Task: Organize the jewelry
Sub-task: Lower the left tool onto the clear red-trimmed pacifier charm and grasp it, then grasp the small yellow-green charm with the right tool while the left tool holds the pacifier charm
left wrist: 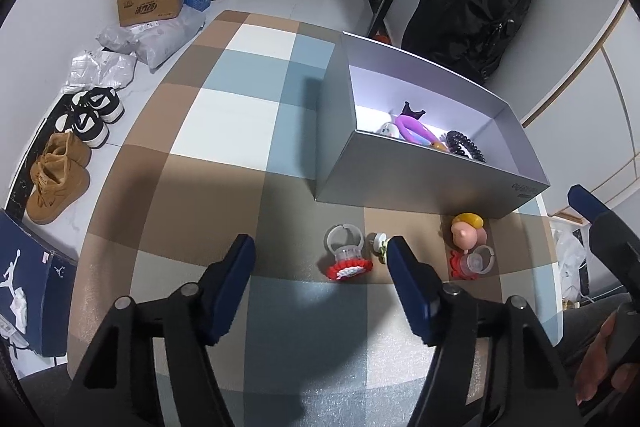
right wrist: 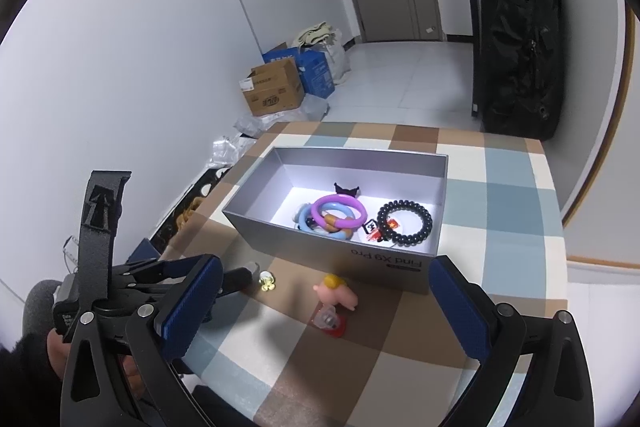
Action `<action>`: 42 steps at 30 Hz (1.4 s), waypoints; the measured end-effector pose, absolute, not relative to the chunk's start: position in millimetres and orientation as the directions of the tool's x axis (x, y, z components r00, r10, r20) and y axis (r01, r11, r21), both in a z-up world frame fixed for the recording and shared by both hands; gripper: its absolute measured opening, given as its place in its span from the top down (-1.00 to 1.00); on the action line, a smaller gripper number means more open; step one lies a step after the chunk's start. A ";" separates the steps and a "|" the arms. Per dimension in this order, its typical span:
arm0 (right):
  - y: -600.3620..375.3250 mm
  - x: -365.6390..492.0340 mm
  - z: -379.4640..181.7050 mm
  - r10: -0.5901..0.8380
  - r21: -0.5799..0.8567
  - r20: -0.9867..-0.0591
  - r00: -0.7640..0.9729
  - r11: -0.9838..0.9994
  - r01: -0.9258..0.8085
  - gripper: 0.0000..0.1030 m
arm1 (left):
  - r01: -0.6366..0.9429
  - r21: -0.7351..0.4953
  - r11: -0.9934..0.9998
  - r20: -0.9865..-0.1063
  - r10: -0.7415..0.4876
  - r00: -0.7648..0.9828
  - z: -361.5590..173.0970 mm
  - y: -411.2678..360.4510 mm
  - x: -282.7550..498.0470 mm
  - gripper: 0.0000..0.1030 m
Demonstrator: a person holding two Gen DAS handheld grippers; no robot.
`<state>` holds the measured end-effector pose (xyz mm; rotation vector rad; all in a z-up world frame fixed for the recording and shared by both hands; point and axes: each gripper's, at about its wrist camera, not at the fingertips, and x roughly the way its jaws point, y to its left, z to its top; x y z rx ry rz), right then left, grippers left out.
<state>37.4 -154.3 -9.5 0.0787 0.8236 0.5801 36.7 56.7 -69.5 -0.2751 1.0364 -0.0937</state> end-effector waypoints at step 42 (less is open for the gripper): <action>-132.8 33.8 -16.5 0.539 0.283 -0.689 0.485 0.815 -0.506 -1.00 | -0.062 -0.511 0.858 -0.710 -0.380 0.593 -33.5 89.0 29.4 0.81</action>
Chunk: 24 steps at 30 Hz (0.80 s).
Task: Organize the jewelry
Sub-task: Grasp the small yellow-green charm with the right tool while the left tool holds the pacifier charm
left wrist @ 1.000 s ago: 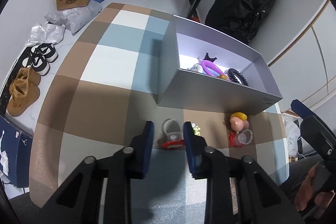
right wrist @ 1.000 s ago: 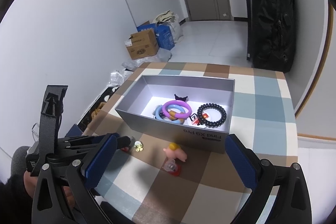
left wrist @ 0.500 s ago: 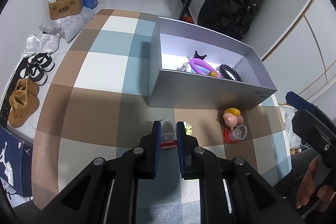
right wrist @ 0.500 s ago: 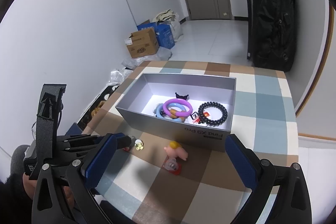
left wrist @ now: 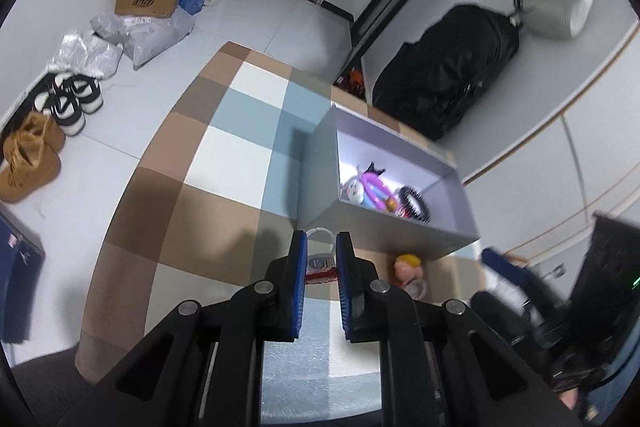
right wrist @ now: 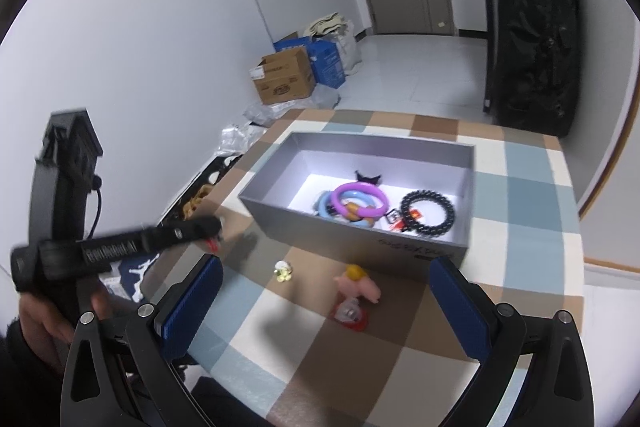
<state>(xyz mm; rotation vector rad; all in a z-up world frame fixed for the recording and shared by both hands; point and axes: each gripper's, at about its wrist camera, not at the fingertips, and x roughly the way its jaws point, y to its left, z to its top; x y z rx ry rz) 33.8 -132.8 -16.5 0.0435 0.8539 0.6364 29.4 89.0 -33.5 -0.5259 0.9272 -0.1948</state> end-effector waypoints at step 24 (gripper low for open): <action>-52.1 47.5 -59.3 0.537 0.277 -0.779 0.324 0.758 -0.590 0.11 | -0.091 -0.603 0.793 -0.668 -0.438 0.602 -34.9 129.0 27.9 0.81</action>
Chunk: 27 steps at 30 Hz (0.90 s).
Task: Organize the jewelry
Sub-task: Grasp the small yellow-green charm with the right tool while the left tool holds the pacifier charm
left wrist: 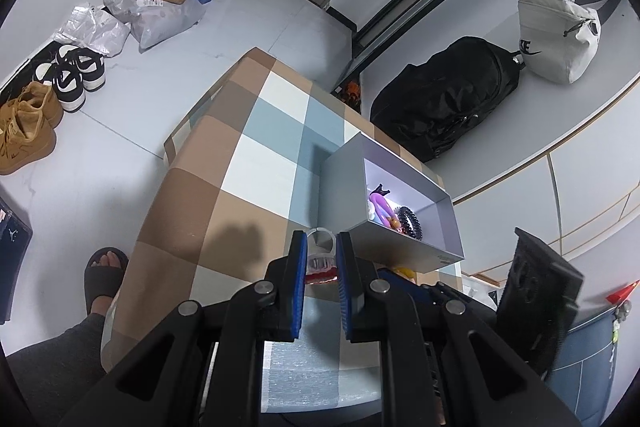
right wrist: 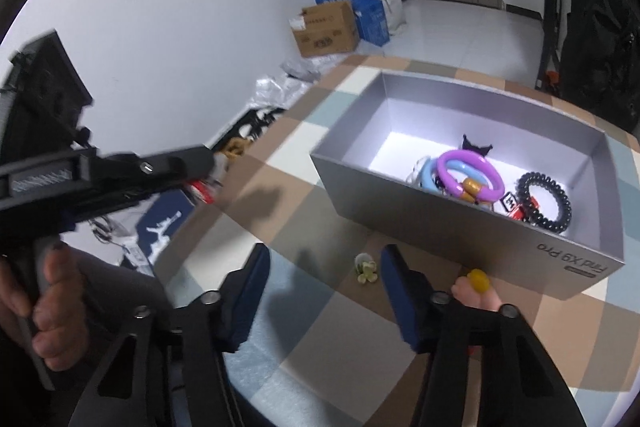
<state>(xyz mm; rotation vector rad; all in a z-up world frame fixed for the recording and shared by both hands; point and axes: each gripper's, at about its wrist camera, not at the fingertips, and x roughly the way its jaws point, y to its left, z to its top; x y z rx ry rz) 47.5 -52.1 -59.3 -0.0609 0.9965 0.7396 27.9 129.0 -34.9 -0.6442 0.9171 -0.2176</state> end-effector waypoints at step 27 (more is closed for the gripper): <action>-77.8 53.6 -54.6 0.526 0.301 -0.771 0.360 0.799 -0.521 0.79 | -0.072 -0.589 0.805 -0.659 -0.426 0.620 -23.6 109.4 33.2 0.81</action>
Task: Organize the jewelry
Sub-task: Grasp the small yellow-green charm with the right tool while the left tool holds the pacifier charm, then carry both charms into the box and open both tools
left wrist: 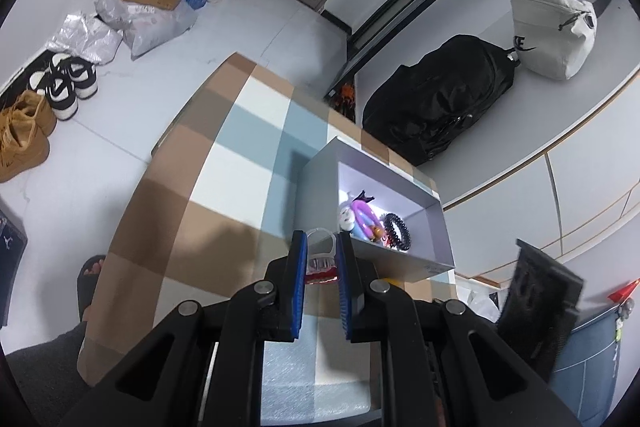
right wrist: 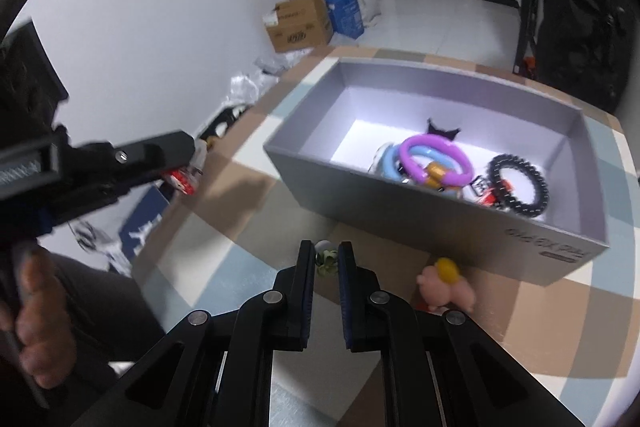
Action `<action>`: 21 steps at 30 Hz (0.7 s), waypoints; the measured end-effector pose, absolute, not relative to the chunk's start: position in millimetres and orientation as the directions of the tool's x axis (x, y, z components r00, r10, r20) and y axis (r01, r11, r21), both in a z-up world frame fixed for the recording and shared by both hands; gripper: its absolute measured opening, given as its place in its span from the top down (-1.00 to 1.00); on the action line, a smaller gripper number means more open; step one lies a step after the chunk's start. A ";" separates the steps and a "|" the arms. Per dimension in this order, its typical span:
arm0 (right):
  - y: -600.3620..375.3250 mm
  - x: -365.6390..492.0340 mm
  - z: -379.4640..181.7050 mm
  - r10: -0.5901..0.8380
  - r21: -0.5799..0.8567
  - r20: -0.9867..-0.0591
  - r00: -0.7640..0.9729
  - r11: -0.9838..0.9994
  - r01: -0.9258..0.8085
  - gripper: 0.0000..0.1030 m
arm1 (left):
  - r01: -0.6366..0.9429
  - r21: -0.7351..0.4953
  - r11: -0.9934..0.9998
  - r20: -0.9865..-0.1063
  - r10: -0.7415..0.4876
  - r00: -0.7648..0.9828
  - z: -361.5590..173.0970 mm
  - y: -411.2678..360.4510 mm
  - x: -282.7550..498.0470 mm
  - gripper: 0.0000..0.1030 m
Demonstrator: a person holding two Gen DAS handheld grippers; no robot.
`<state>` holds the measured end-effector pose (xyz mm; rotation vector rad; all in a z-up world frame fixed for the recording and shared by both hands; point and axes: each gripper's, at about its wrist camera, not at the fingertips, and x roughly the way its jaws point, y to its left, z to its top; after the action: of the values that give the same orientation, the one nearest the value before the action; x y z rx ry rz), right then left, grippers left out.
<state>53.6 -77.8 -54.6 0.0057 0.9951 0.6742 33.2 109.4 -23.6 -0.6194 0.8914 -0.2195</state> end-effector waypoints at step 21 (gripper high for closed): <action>-146.7 53.6 6.1 0.616 0.392 -0.600 0.510 0.783 -0.483 0.79 | -0.016 -0.476 0.879 -0.653 -0.341 0.677 -6.4 52.2 50.1 0.81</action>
<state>53.6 -146.7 6.1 0.1828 0.7948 0.6659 50.1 52.2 -6.4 -0.4744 0.8141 -0.1904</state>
